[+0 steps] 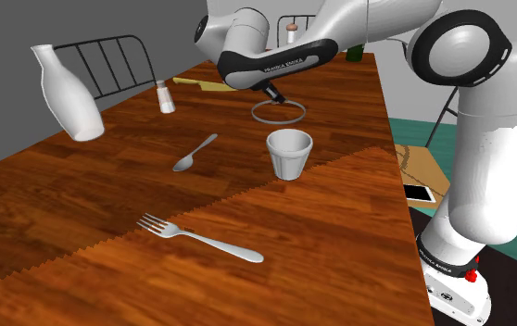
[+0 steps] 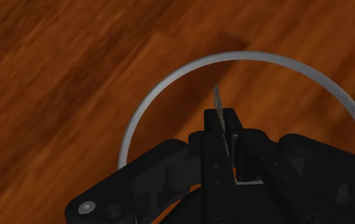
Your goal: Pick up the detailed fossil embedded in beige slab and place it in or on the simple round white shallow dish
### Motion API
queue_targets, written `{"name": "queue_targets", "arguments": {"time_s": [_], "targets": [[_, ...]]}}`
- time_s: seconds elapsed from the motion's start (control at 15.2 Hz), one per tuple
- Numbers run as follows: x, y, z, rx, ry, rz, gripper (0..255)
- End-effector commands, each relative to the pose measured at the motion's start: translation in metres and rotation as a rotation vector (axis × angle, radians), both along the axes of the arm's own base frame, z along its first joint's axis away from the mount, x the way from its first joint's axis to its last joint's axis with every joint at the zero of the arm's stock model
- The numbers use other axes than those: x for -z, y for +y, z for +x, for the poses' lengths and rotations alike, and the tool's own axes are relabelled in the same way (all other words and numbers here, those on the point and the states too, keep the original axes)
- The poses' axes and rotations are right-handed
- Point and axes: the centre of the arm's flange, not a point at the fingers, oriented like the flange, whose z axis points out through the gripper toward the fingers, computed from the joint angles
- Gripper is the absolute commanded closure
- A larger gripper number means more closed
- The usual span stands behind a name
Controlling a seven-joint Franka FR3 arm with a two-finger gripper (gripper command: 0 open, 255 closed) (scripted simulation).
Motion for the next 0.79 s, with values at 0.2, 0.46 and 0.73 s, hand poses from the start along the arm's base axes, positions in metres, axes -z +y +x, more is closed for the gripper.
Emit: {"name": "queue_targets", "arguments": {"time_s": [0.2,0.46,0.73], "targets": [[0.0,0.0,0.0,0.0,0.0,0.0,255],[0.0,0.0,0.0,0.0,0.0,0.0,0],[-0.018,0.019,0.003,0.0,0.0,0.0,0]]}}
